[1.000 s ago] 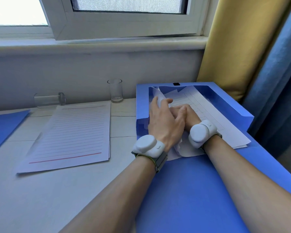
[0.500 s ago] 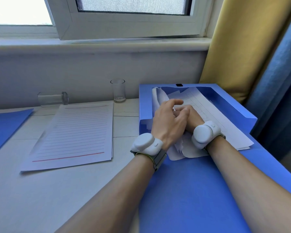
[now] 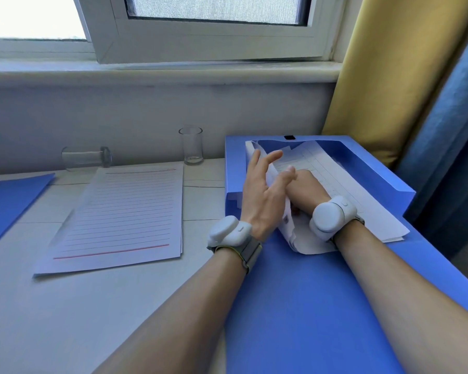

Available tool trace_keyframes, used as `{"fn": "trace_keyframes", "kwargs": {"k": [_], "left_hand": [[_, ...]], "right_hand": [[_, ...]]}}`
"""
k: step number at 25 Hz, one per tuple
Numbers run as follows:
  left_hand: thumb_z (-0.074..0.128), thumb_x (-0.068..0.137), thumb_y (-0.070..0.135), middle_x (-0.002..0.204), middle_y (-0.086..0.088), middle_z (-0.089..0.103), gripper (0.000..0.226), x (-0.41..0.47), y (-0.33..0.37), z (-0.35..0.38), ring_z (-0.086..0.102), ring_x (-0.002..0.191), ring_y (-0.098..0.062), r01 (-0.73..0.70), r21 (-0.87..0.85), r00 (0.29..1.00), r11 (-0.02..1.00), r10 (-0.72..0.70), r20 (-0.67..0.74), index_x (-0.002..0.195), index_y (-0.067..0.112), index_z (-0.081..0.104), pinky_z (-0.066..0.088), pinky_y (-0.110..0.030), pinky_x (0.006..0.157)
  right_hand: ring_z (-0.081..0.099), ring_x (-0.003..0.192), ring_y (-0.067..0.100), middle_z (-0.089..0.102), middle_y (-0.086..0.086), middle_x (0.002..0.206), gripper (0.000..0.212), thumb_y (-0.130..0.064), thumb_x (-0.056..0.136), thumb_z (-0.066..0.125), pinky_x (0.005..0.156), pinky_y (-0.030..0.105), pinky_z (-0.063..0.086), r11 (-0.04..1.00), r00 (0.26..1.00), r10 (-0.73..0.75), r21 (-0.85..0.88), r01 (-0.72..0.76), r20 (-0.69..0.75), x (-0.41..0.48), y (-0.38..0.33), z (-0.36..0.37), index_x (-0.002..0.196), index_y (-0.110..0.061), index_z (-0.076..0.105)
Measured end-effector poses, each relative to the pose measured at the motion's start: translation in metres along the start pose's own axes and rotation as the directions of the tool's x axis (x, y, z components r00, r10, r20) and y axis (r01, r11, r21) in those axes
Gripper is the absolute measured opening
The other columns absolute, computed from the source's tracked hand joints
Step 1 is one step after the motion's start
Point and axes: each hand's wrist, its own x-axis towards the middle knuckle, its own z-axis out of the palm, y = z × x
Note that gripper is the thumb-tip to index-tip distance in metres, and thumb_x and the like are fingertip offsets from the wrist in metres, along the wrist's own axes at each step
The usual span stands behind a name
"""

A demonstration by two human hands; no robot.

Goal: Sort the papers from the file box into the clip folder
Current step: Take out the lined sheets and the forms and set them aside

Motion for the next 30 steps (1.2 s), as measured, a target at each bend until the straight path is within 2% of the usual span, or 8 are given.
{"fn": "trace_keyframes", "kwargs": {"k": [4,6,11,16,19,23,27,30], "left_hand": [[0.051,0.074,0.057,0.153,-0.016,0.033,0.068,0.001,-0.002,0.002,0.026,0.146,-0.019,0.058,-0.039,0.997,0.998,-0.056,0.047,0.136,0.030,0.046,0.023,-0.047,0.118],[0.050,0.078,0.054,0.154,-0.014,0.031,0.067,0.000,0.000,0.002,0.030,0.144,-0.022,0.076,-0.022,0.996,0.997,-0.075,0.045,0.140,0.031,0.041,0.024,-0.045,0.118],[0.044,0.098,0.039,0.163,-0.001,0.005,0.063,0.003,-0.006,0.003,0.003,0.149,-0.008,0.110,0.227,0.991,0.968,-0.123,0.044,0.152,0.018,0.019,0.003,-0.004,0.102],[0.045,0.091,0.053,0.153,-0.009,0.035,0.075,0.015,0.009,0.007,0.036,0.140,-0.025,0.303,0.093,0.952,0.948,-0.306,0.021,0.147,0.007,0.029,0.030,-0.043,0.115],[0.047,0.076,0.059,0.131,-0.012,0.058,0.074,0.014,0.022,0.012,0.057,0.117,-0.028,0.405,0.089,0.913,0.910,-0.407,0.000,0.127,0.006,0.054,0.046,-0.042,0.101],[0.051,0.089,0.030,0.092,-0.010,0.066,0.031,0.009,0.042,0.004,0.062,0.079,-0.023,0.529,-0.082,0.849,0.845,-0.526,0.054,0.107,0.006,0.061,0.051,-0.034,0.074],[0.051,0.072,0.015,0.095,-0.017,0.061,0.041,-0.005,0.038,-0.012,0.059,0.083,-0.027,0.564,-0.069,0.825,0.823,-0.565,0.009,0.109,0.001,0.059,0.048,-0.039,0.071],[0.046,0.078,-0.002,0.083,-0.015,0.057,0.015,-0.016,0.035,-0.024,0.055,0.079,-0.027,0.500,-0.010,0.863,0.866,-0.499,-0.074,0.082,0.006,0.057,0.047,-0.036,0.066]], "right_hand": [[0.049,0.041,0.012,0.053,0.002,0.048,0.042,-0.032,0.091,0.049,0.042,0.021,0.036,0.996,1.000,-0.002,0.085,0.000,0.030,-0.001,-0.001,-0.001,0.052,-0.016,0.051],[0.047,0.035,0.008,0.051,0.000,0.043,0.041,-0.022,0.090,0.052,0.037,0.018,0.035,0.996,0.999,-0.031,0.090,0.027,0.038,-0.004,-0.001,-0.001,0.049,-0.017,0.051],[0.037,0.021,0.002,0.042,-0.006,0.025,0.050,0.000,0.085,0.048,0.029,0.015,0.030,0.993,0.999,-0.034,0.116,0.032,0.013,-0.006,0.000,-0.005,0.037,-0.016,0.046],[0.033,0.032,0.002,0.037,-0.010,0.026,0.063,0.001,0.087,0.044,0.036,0.016,0.028,0.963,0.998,-0.068,0.262,0.067,-0.007,-0.014,-0.011,-0.015,0.027,-0.016,0.047],[0.038,0.047,0.012,0.045,-0.001,0.044,0.042,0.004,0.086,0.044,0.046,0.024,0.031,0.959,0.994,-0.101,0.260,0.107,-0.038,-0.020,-0.015,-0.021,0.047,-0.009,0.050],[0.052,0.067,0.013,0.062,0.012,0.070,0.023,-0.007,0.090,0.047,0.060,0.023,0.040,0.934,0.990,-0.131,0.340,0.109,0.044,-0.042,-0.023,-0.026,0.082,0.002,0.067],[0.055,0.088,0.018,0.070,0.008,0.098,0.033,-0.012,0.093,0.039,0.066,0.019,0.040,0.939,0.989,-0.045,0.344,-0.006,0.141,-0.063,-0.025,-0.038,0.097,-0.003,0.071],[0.053,0.098,0.014,0.064,0.008,0.123,0.036,-0.003,0.094,0.040,0.072,0.009,0.043,0.978,0.991,-0.042,0.208,0.015,0.126,-0.067,-0.018,-0.040,0.116,-0.002,0.067]]}}
